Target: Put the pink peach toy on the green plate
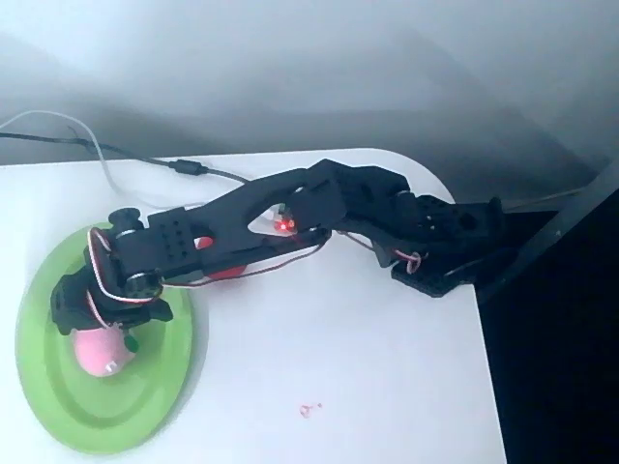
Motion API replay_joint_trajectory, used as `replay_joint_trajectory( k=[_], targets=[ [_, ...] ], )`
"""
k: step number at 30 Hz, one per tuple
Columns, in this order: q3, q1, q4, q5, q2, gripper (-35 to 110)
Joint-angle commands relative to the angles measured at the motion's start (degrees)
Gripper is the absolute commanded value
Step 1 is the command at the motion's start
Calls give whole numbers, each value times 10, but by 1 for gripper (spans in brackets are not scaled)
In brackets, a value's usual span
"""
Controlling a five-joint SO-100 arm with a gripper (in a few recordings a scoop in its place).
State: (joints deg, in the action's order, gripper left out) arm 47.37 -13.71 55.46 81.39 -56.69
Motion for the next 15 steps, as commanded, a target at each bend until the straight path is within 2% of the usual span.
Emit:
replay_joint_trajectory(
  k=[1,4,6,10,15],
  targets=[
    [25,-7,0,-17,-80,56],
    [131,-7,0,-14,-202,49],
    [248,-7,-14,5,-316,39],
    [482,6,-49,35,-557,32],
    [710,52,-48,62,-791,0]
  ],
)
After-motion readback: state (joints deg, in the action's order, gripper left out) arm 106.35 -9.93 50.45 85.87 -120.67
